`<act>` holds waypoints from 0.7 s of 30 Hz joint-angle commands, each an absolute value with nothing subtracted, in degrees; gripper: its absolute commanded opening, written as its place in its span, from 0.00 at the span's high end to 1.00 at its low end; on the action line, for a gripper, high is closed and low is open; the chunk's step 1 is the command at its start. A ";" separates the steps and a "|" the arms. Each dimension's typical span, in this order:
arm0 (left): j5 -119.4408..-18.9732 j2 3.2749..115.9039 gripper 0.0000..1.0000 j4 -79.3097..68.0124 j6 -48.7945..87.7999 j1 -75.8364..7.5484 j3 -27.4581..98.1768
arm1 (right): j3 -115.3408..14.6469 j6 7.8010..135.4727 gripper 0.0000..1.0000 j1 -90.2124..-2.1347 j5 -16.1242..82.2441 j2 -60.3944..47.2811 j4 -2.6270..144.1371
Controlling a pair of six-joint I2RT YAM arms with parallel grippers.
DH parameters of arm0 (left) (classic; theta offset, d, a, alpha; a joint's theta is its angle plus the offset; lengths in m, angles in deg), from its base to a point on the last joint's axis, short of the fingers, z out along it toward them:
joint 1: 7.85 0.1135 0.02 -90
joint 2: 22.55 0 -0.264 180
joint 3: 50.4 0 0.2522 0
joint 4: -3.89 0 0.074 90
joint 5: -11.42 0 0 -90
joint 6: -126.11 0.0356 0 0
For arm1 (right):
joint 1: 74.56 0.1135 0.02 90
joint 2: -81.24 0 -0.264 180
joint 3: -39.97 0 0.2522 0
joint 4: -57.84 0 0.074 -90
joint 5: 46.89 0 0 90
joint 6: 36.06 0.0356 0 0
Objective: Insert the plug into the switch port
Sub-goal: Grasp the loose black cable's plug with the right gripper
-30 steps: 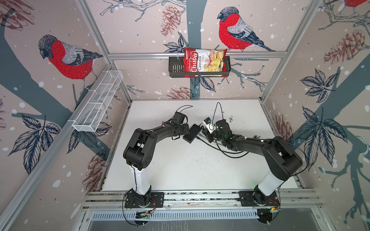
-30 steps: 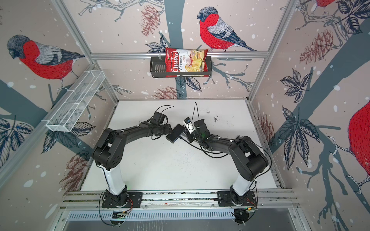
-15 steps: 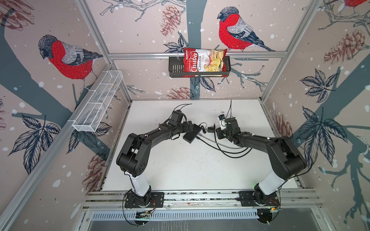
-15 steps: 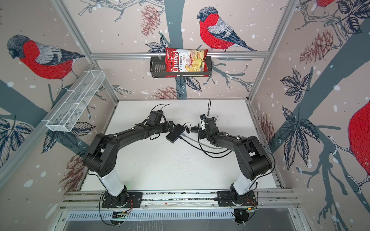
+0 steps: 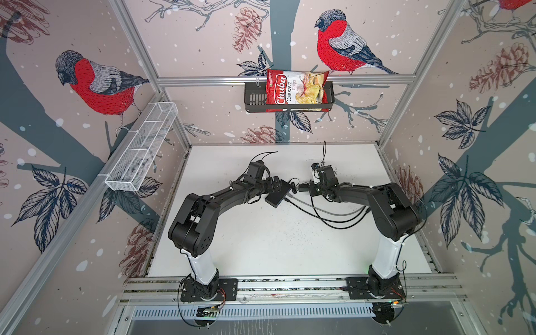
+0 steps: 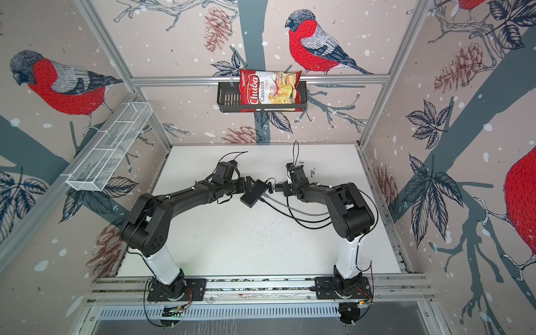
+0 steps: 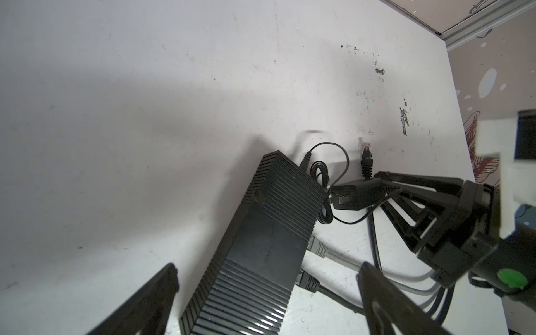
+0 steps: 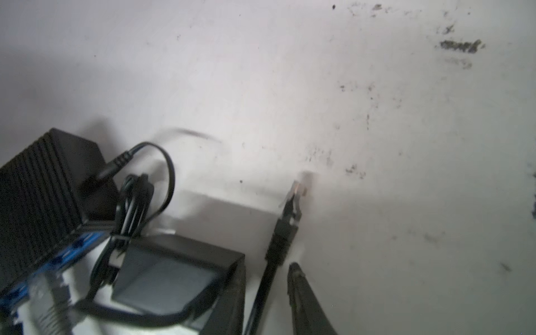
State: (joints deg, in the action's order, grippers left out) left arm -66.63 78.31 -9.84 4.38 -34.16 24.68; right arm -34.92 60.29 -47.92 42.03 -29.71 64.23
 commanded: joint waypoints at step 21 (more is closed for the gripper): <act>-64.65 75.97 0.04 -4.16 5.33 -34.02 23.00 | -40.28 53.98 0.97 -50.20 43.89 -29.56 64.55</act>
State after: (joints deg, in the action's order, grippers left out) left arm -65.08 76.67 -5.90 4.45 -34.16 23.17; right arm -40.10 56.83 -49.93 45.72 -31.37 66.44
